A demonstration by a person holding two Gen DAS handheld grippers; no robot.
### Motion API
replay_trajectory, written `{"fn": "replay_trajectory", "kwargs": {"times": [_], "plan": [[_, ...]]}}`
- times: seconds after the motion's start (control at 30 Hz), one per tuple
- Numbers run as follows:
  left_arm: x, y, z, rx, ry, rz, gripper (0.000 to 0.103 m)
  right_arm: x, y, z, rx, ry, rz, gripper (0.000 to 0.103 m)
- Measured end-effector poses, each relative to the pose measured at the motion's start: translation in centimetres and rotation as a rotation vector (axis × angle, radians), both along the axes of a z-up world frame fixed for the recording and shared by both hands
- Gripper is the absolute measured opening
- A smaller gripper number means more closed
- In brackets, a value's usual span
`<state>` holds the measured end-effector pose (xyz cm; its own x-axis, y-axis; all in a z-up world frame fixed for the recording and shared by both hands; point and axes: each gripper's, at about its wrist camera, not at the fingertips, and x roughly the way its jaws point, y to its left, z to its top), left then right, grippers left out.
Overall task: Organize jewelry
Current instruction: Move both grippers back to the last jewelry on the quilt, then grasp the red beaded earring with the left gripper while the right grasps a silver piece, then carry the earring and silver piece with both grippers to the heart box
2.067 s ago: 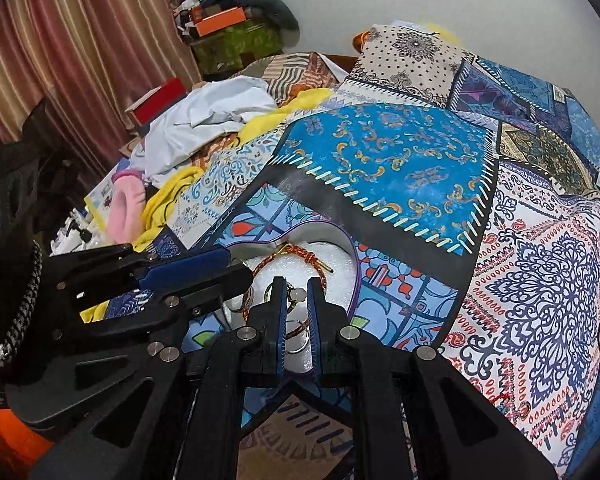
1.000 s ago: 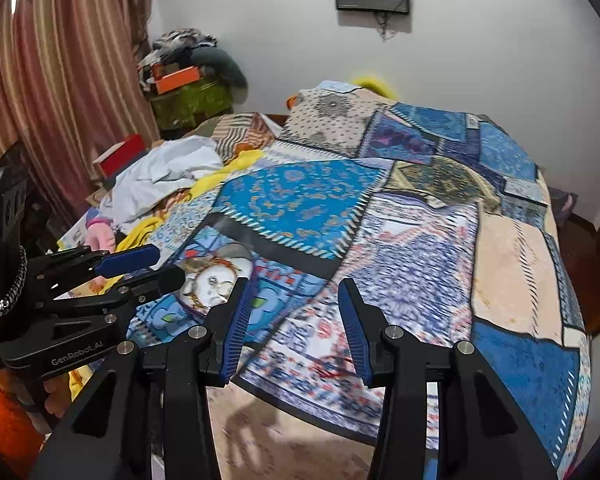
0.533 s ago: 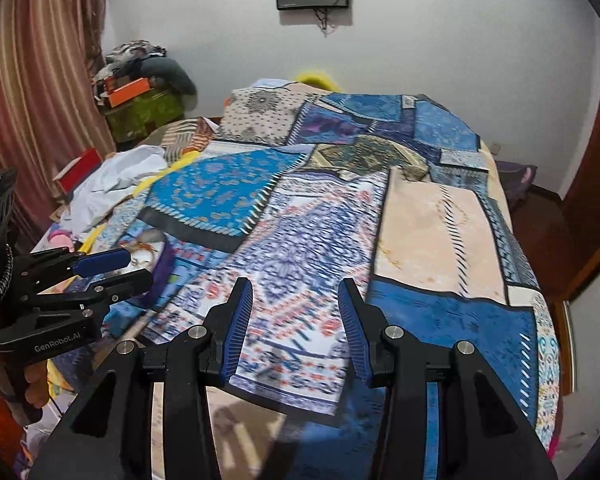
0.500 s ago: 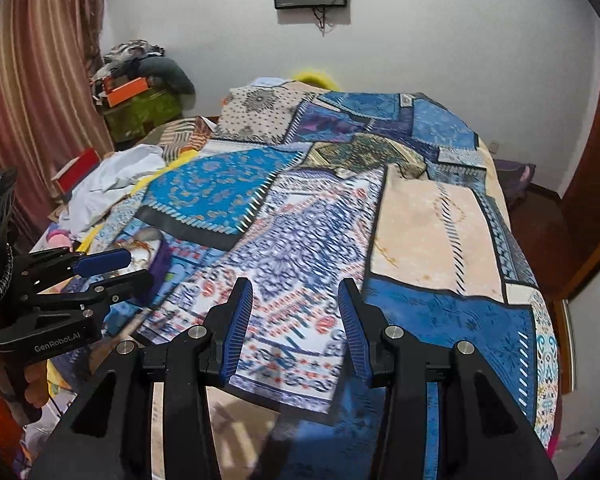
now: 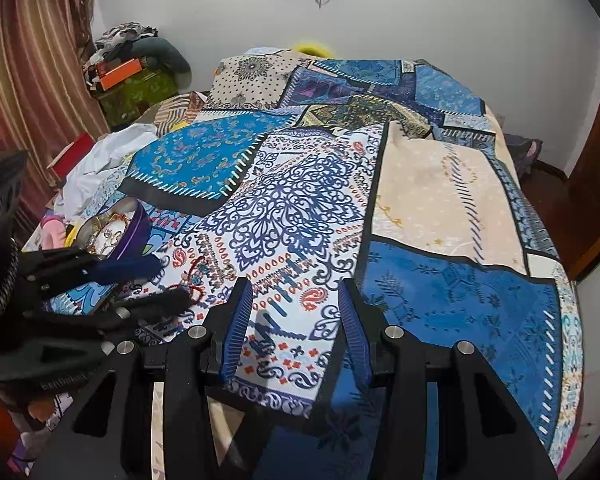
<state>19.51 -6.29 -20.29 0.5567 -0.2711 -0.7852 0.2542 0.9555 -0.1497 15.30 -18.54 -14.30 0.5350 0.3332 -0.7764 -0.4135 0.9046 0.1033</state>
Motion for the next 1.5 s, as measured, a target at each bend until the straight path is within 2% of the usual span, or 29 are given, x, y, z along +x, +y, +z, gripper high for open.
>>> {"fn": "replay_trajectory", "kwargs": {"times": [0.13, 0.37, 0.43, 0.73, 0.83, 1.03, 1.5], "plan": [[0.2, -0.2, -0.2, 0.016, -0.011, -0.006, 0.032, 0.4, 0.7, -0.2, -0.002, 0.005, 0.025, 0.041], [0.5, 0.8, -0.5, 0.001, -0.013, 0.007, 0.010, 1.1, 2.1, -1.0, -0.023, 0.024, 0.071, 0.041], [0.6, 1.1, -0.6, -0.007, -0.014, 0.010, 0.007, 1.3, 2.5, -1.3, -0.021, 0.030, 0.082, 0.041], [0.4, 1.8, 0.3, -0.003, -0.061, 0.042, 0.007, 1.6, 3.9, -1.6, -0.017, 0.036, 0.140, 0.040], [0.4, 2.2, 0.6, -0.008, -0.071, 0.050, 0.007, 1.8, 4.3, -2.1, -0.031, 0.038, 0.153, 0.024], [0.3, 2.4, 0.9, -0.008, -0.078, 0.056, 0.007, 1.5, 4.8, -2.4, -0.056, 0.022, 0.178, 0.011], [-1.5, 2.9, 3.9, -0.010, -0.146, 0.072, 0.007, 0.3, 4.1, -0.8, 0.001, 0.014, 0.146, 0.010]]}}
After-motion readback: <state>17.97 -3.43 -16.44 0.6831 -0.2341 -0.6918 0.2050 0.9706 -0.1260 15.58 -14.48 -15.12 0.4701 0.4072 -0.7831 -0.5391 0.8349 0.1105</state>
